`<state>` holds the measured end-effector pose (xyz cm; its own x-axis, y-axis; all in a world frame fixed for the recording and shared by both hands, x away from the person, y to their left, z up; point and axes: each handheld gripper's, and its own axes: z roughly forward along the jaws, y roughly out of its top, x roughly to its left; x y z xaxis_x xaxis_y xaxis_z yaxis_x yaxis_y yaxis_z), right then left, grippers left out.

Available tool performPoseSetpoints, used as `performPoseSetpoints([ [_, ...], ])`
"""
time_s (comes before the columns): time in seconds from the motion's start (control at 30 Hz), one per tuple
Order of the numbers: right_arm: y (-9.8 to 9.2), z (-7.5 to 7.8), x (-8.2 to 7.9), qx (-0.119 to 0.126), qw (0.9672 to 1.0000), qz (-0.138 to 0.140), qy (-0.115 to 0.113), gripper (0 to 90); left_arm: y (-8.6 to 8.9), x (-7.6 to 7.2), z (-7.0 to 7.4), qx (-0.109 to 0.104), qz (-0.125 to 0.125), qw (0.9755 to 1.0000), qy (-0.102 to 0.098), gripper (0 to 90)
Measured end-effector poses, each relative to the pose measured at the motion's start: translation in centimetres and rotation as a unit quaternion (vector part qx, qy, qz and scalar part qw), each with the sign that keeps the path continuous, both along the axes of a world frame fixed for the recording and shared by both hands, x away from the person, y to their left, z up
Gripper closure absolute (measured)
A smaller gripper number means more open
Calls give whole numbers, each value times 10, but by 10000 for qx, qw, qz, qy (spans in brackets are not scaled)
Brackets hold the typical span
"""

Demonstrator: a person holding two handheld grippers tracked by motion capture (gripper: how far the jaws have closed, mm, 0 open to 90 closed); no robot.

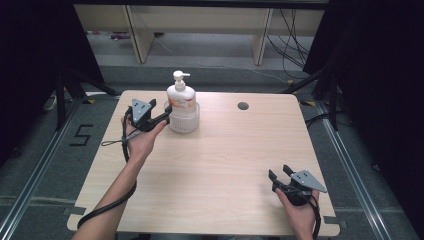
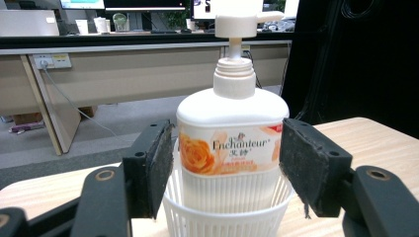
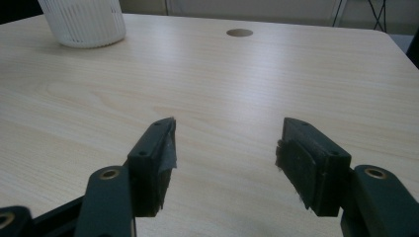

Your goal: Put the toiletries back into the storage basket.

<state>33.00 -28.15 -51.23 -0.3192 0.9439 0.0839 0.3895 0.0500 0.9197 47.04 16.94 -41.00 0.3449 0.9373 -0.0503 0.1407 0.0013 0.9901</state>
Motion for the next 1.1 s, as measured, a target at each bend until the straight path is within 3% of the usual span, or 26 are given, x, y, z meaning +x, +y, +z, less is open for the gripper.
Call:
performPoseSetpoints([
  [0.3,0,0,1,32,10000,75,-29,397,8,-17,-8,34,-37,10000,35,368],
  [0.6,0,-1,1,3,10000,63,-49,397,16,-37,-24,41,-59,9999,106,367],
  [0.9,-3,0,2,-213,9997,67,-140,396,23,-56,-40,72,-40,9998,176,366],
  [0.93,0,0,1,-27,10000,16,-14,397,23,-58,-41,76,-46,9998,175,366],
  [0.97,0,0,0,-27,10000,9,-5,396,24,-60,-43,70,-61,9997,210,365],
  [1.03,-3,0,2,-202,9997,80,-135,397,25,-63,-46,95,-65,9997,214,365],
  [1.07,-1,0,2,-123,9999,85,-70,396,26,-65,-48,85,-71,9997,224,365],
  [1.1,-3,0,3,-271,9995,67,-174,396,27,-67,-49,102,-69,9996,241,365],
])
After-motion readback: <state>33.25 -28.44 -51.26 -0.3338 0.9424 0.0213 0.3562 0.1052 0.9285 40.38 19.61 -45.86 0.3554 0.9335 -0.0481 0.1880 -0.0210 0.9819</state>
